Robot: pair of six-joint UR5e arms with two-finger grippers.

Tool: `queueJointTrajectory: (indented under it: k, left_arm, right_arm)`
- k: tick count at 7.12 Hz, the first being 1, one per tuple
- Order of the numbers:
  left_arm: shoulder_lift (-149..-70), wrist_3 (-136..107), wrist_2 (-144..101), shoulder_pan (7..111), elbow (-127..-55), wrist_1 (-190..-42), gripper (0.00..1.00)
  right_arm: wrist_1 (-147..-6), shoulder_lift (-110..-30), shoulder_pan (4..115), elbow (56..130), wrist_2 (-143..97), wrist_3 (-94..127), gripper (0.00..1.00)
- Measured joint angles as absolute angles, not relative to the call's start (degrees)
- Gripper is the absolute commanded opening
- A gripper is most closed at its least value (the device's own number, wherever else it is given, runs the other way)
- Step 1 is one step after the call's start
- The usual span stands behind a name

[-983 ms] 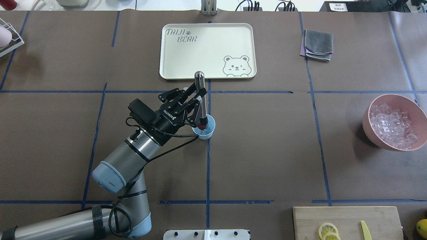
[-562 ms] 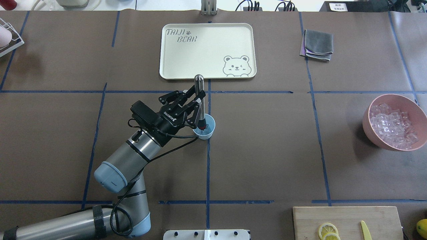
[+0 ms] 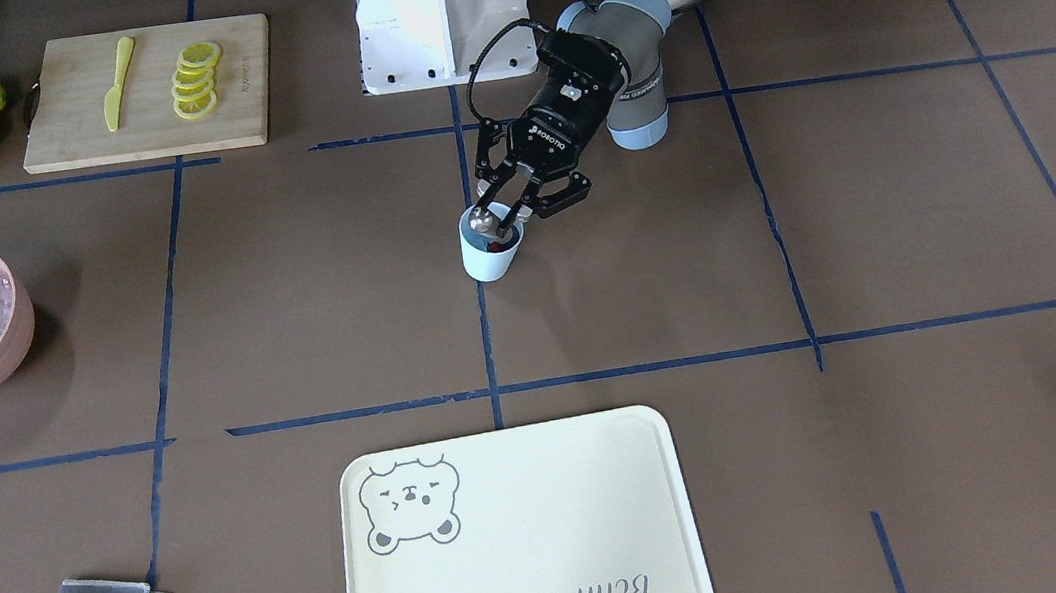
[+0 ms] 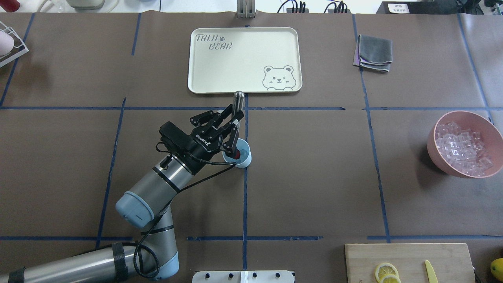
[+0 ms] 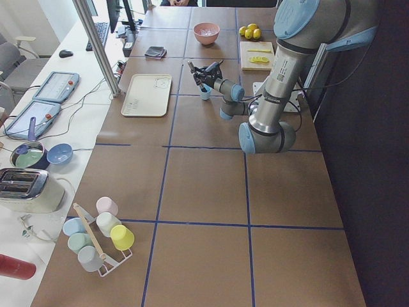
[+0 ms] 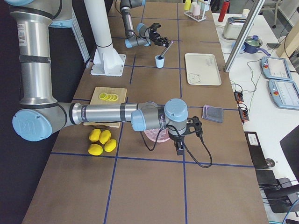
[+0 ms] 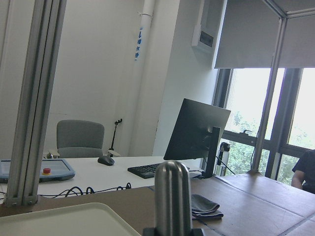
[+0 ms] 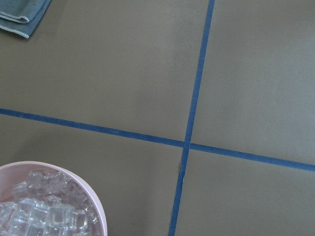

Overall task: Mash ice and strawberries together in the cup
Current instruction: 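Press the metal rod down into the cup with the left gripper, then lift the metal rod out of the cup with the left gripper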

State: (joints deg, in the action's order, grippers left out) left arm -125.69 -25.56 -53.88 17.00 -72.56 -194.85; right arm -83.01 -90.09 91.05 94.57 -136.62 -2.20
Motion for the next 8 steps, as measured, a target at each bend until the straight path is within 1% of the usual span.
queueJointTrajectory:
  k: [2, 4, 6, 8]
  left_arm:
    - [-126.4, -25.6, -53.9, 17.0, -72.5, -194.7, 0.0]
    - [-126.9, -25.6, -53.9, 17.0, -74.3, -194.4, 0.0]
    - [-126.8, -25.5, -54.0, 17.2, -78.5, -193.9, 0.0]
    - [-126.3, -25.6, -54.3, 18.6, -84.4, -190.3, 0.0]
  right_arm:
    - [-83.0, -90.1, 91.1, 94.6, -136.6, -2.2, 1.0]
    - [-83.0, -90.1, 91.1, 94.6, -136.7, -2.2, 1.0]
    - [-83.0, -90.1, 91.1, 94.6, -136.7, -2.2, 1.0]
    - [-83.0, -89.9, 91.1, 94.7, -136.7, -2.2, 1.0]
